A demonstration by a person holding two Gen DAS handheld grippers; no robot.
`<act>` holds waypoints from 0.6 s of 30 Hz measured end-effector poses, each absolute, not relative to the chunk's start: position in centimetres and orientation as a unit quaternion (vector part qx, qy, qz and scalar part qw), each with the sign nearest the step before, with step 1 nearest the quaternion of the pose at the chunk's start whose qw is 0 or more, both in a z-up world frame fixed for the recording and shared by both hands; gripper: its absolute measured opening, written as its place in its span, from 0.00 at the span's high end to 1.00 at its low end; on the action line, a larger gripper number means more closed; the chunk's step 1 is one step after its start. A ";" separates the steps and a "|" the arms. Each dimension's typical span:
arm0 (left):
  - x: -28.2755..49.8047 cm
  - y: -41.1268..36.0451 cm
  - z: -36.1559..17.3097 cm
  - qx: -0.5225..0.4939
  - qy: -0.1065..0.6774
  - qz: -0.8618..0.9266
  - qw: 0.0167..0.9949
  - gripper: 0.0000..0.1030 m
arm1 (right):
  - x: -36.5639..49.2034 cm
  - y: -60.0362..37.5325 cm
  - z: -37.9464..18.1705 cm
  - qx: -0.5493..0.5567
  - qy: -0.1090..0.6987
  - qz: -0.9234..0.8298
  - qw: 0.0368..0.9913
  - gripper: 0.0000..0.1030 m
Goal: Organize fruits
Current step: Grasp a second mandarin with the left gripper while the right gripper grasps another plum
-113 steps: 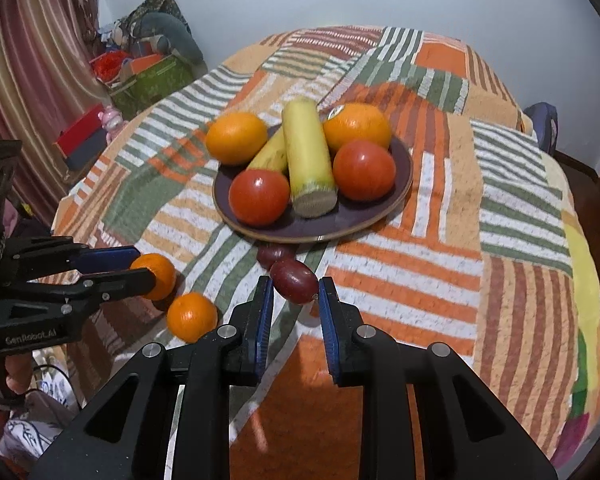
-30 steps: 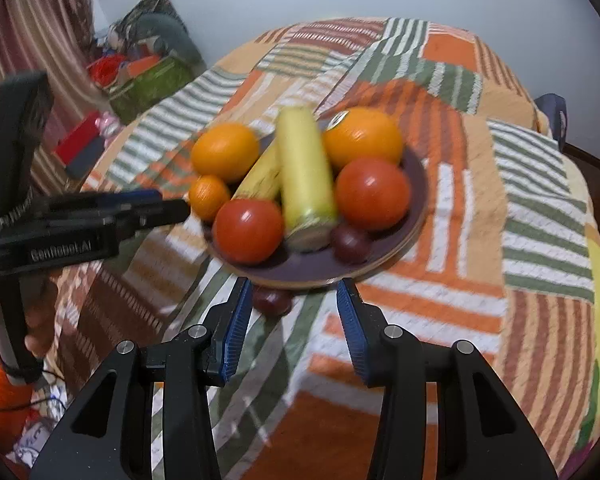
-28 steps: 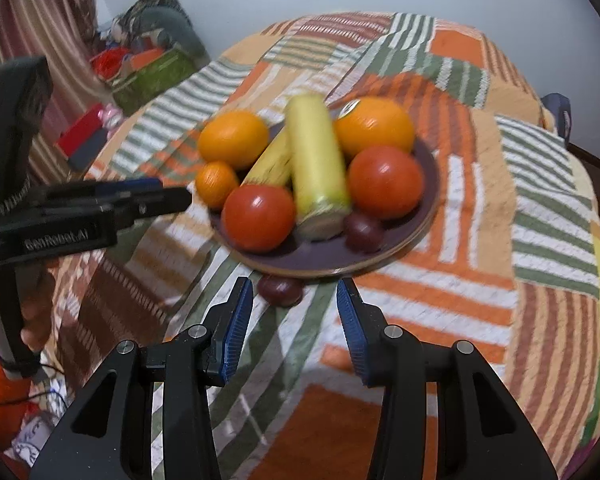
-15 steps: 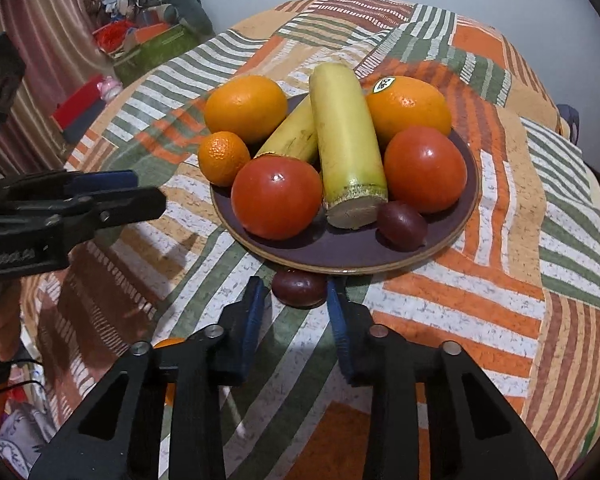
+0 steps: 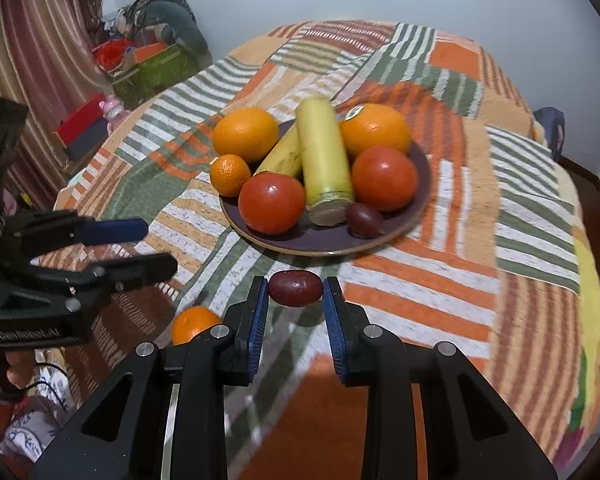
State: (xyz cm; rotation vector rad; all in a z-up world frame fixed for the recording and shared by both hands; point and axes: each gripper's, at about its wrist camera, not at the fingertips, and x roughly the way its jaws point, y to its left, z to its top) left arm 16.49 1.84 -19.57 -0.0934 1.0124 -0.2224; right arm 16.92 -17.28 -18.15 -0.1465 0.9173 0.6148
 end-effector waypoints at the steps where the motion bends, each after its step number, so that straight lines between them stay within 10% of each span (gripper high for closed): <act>1: 16.2 1.5 -19.6 -0.043 0.485 -0.109 0.867 0.48 | 16.7 -17.7 -17.9 -0.068 0.432 0.288 0.852 0.75; 18: 14.9 -3.4 -21.5 -0.008 0.506 -0.154 0.848 0.55 | 15.3 -21.0 -17.2 -0.038 0.430 0.267 0.862 0.75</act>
